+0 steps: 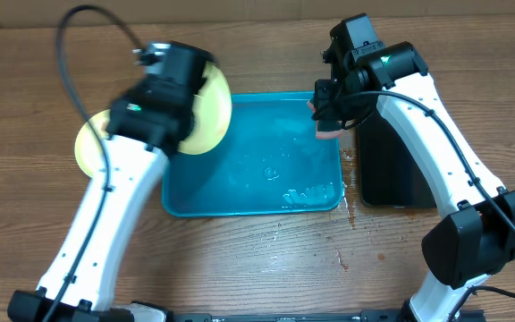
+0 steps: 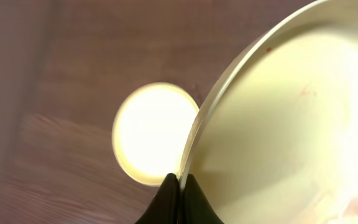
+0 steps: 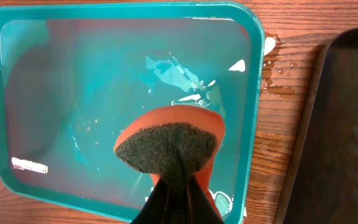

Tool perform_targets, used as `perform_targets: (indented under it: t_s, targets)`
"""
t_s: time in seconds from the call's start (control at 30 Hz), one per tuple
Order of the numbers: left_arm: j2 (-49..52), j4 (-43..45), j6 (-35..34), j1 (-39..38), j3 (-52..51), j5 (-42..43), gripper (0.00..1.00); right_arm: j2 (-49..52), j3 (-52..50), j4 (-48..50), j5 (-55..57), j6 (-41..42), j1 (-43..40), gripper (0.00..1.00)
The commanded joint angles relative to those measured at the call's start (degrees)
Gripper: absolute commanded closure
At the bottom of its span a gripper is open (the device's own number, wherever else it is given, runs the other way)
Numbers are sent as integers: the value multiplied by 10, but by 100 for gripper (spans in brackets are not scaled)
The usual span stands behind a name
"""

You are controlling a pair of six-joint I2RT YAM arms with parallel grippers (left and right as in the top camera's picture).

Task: Clean dirty plates on tray and stack at the side
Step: 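Carry the yellow plate left with the left gripper onto the plate stack, then open the left gripper to release the yellow plate on the stack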

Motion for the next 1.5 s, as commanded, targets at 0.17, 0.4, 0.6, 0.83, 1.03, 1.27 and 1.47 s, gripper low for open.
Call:
perform_targets:
  t_s: [0.17,0.4,0.6,0.83,1.03,1.27,1.47]
  targets:
    - [5,33,2,206,-48,263,96,-9,0,2,1,-10,2,96]
    - [51,120,1,336,-135,329,96,-9,0,2,1,-10,2,96]
    - [108,149,-2,392,-151,342,96,-9,0,3,1,-11,2,96]
    - [151,189,-32,422,-151,342,96,-9,0,2,1,-11,2,96]
    - [167,196,-30,428,-152,342,96,-9,0,4,1,-11,2,96]
    - [169,196,-28,428,-152,336,92,-9,0,4,0,-11,2,96]
    - [169,196,-28,428,-152,320,55,-9,0,4,-4,-11,2,96]
